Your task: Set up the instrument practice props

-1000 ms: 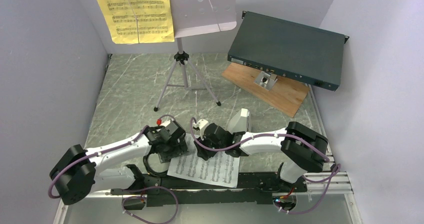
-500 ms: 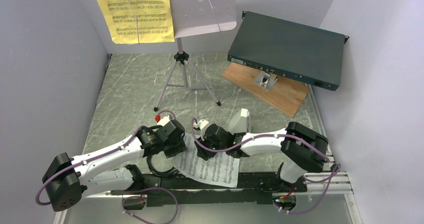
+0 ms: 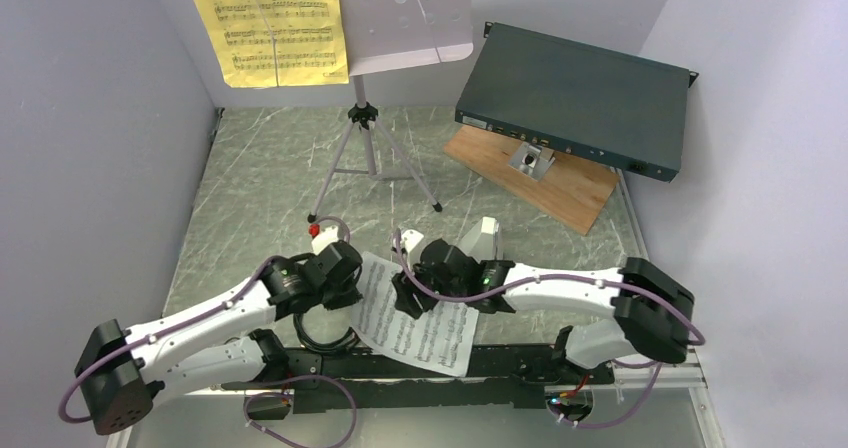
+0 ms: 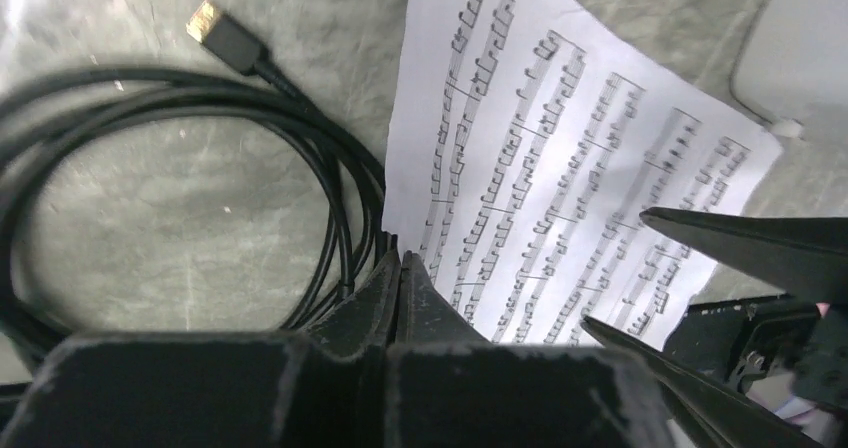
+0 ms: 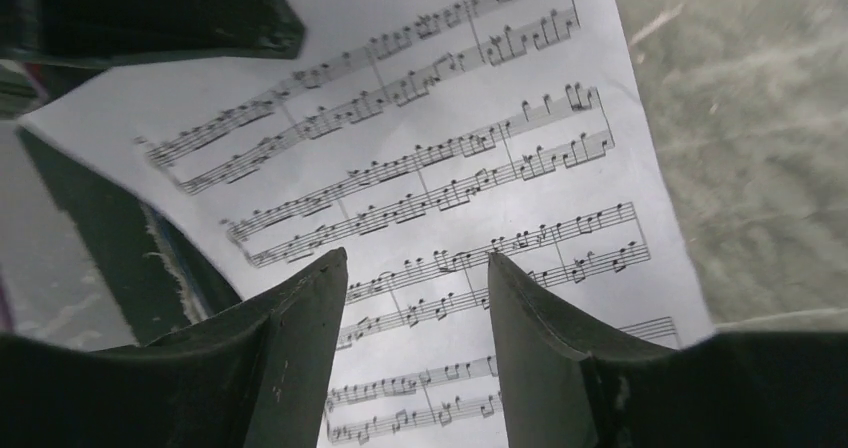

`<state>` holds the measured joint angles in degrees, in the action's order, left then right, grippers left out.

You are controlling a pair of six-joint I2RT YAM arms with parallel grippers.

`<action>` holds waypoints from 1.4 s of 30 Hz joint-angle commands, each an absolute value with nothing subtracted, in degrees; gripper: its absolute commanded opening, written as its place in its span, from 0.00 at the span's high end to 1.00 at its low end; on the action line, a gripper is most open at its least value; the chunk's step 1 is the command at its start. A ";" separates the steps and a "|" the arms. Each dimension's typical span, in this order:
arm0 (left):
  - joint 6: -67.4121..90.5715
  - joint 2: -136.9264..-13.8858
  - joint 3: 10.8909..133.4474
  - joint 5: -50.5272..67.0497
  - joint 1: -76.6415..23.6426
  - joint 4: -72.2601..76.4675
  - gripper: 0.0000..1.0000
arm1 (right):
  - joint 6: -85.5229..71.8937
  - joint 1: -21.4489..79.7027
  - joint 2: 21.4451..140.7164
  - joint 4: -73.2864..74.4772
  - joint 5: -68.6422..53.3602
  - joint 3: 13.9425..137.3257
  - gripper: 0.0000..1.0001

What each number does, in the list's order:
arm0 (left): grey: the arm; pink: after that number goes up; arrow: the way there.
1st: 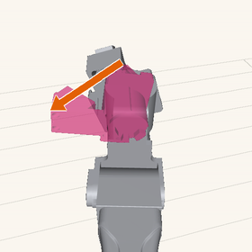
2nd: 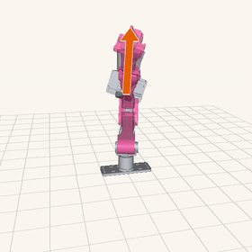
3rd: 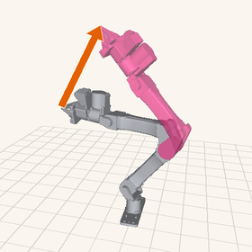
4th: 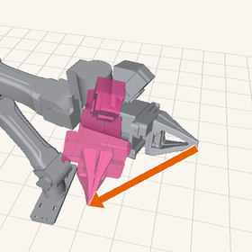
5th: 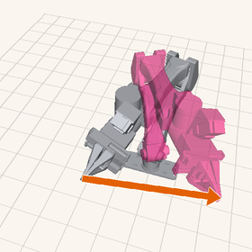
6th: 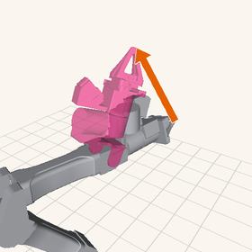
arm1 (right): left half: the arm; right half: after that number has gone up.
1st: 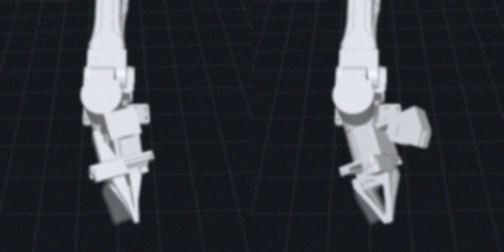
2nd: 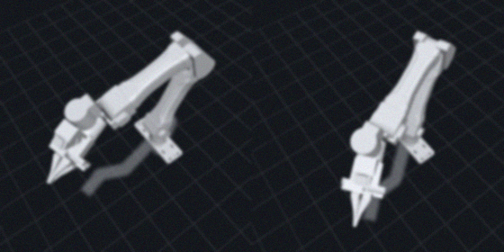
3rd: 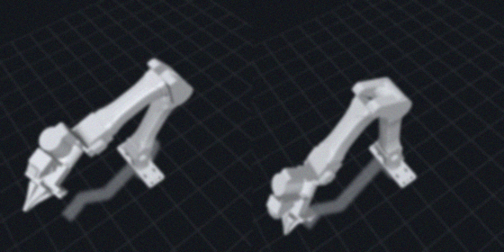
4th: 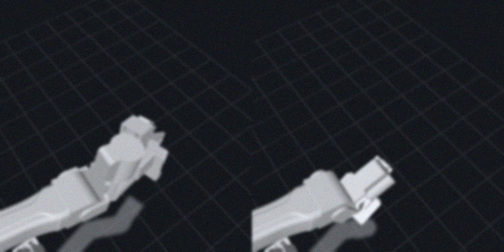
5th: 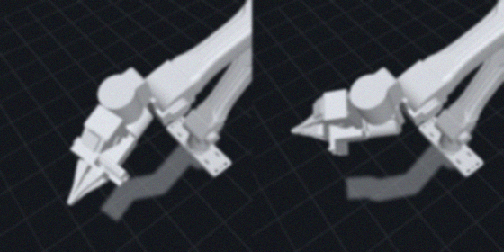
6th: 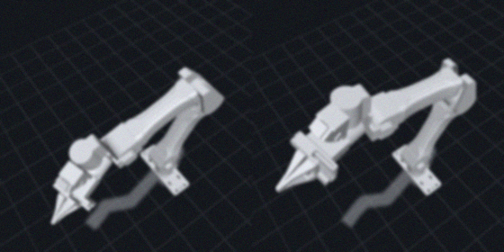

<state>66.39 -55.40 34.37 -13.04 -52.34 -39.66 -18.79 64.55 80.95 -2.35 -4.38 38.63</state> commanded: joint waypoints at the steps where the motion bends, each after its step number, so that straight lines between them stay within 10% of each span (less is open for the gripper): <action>1: 49.82 -50.53 41.11 -18.27 -52.60 -39.57 1.00 | -13.78 63.71 73.69 4.51 -3.88 45.70 0.41; 14: -8.04 -49.15 65.71 6.04 -52.64 -49.40 1.00 | -7.92 52.47 57.12 14.05 -16.28 55.62 0.20; 25: -16.18 -53.03 77.29 23.77 -52.58 -54.25 1.00 | -3.43 51.00 42.95 17.58 -17.74 54.57 0.01; 42: -16.72 -53.72 80.51 28.97 -52.62 -54.58 1.00 | -3.70 49.19 40.56 12.62 -31.92 49.45 0.02</action>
<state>-15.35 -55.27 78.04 23.44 -52.38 -54.94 -4.08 49.63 39.83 17.23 -23.07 50.85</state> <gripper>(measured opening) 0.007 0.990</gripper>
